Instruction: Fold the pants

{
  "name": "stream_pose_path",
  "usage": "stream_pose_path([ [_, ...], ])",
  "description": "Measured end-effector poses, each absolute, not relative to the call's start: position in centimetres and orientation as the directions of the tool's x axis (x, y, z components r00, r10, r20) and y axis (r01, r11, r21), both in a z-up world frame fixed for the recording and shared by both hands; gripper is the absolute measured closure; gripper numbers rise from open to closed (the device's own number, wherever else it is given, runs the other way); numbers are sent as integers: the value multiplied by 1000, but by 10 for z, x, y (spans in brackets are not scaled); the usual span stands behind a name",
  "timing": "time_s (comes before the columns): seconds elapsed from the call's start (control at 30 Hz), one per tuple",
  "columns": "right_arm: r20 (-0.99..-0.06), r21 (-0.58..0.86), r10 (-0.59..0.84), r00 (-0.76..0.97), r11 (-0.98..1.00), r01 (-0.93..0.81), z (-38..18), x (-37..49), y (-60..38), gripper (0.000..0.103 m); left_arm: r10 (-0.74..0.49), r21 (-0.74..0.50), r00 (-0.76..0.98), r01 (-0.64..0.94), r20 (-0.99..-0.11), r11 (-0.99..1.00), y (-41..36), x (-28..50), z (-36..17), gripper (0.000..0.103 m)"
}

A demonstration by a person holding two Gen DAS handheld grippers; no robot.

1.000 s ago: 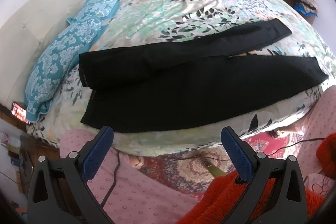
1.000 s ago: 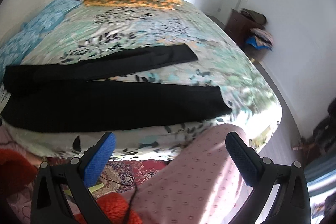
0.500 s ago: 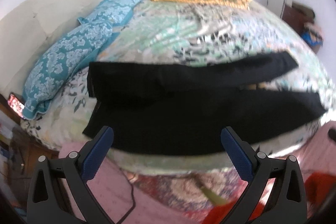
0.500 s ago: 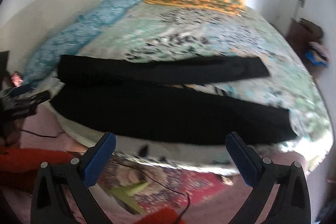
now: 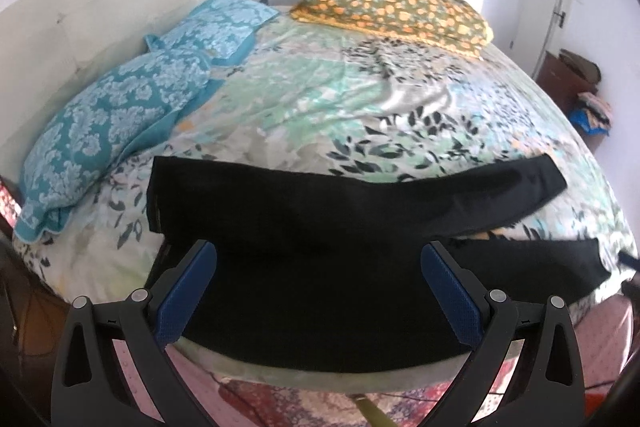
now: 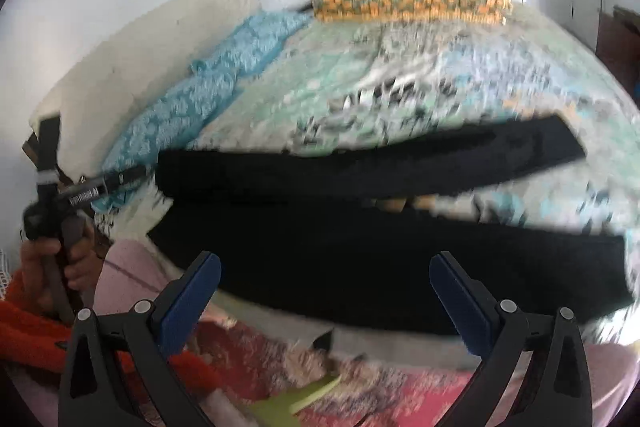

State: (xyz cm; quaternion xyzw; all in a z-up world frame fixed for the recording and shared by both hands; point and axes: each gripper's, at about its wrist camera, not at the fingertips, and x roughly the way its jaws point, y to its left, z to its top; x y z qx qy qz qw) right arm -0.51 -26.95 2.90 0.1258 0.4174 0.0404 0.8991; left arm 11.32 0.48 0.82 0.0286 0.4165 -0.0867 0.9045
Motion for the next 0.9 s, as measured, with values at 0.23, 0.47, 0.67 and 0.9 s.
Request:
stream_pose_path([
  [0.23,-800,328,141,584,917,228,6,53,-396,0,-80,8,624,136,-777,991,0,143,-7,1],
  [0.47,-866,229,44,498,920,317,-25,150,-551,0,-26,52,576,118,-817,992,-10,156,-30,1],
  [0.67,-933,236,88,348,880,411,-83,239,-661,0,71,109,510,45,-857,993,-1,165,-55,1],
  [0.9,-972,164,77,223,898,407,-143,295,-695,30,167,198,457,20,-874,980,-7,170,-71,1],
])
